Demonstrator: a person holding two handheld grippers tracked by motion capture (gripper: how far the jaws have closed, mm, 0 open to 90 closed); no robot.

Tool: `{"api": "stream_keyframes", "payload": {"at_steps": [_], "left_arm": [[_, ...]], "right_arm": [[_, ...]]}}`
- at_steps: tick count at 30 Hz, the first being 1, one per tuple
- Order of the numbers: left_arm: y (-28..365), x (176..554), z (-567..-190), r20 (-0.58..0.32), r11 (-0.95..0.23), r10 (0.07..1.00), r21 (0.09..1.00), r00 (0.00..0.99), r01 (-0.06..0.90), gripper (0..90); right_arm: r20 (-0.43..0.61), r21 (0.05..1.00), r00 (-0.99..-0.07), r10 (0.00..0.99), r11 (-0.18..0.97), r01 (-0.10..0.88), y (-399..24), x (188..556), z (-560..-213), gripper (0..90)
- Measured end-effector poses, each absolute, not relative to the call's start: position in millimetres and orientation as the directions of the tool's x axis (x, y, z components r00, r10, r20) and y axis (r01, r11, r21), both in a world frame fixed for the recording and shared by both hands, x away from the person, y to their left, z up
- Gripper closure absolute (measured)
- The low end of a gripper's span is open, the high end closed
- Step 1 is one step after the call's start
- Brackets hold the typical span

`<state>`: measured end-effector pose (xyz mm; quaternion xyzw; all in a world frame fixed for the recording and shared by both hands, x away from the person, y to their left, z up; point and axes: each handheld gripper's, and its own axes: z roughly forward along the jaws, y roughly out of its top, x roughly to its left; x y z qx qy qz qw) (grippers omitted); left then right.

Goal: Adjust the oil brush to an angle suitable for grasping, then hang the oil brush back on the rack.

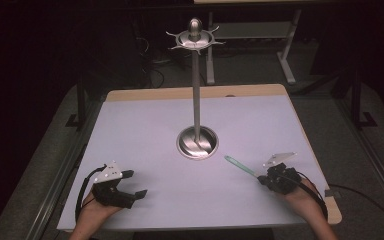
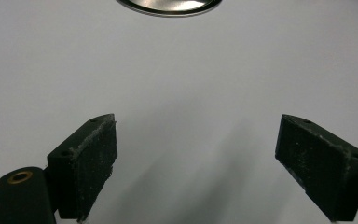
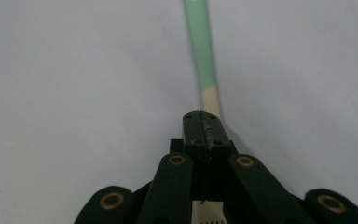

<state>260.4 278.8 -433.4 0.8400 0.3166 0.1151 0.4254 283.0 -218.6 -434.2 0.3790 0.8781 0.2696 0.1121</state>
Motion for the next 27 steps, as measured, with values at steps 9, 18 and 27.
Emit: {"api": "stream_keyframes", "payload": {"at_steps": [9,18,27], "left_arm": [[279.0,261.0,-433.7,-0.071,-0.444,0.627,0.785,0.775,0.431,12.4],[279.0,260.7,-433.7,-0.073,-0.444,0.627,0.785,0.775,0.433,12.4],[278.0,261.2,-434.2,-0.085,-0.442,0.623,0.782,0.778,0.439,12.4]], "right_arm": [[0.056,0.593,-0.693,0.718,0.535,0.602,-224.5,286.5,-429.9,89.9],[0.062,0.586,-0.698,0.713,0.540,0.604,-228.3,300.1,-415.9,85.1],[0.050,0.515,-0.732,0.680,0.610,0.602,-212.2,320.2,-403.0,76.6]]}}
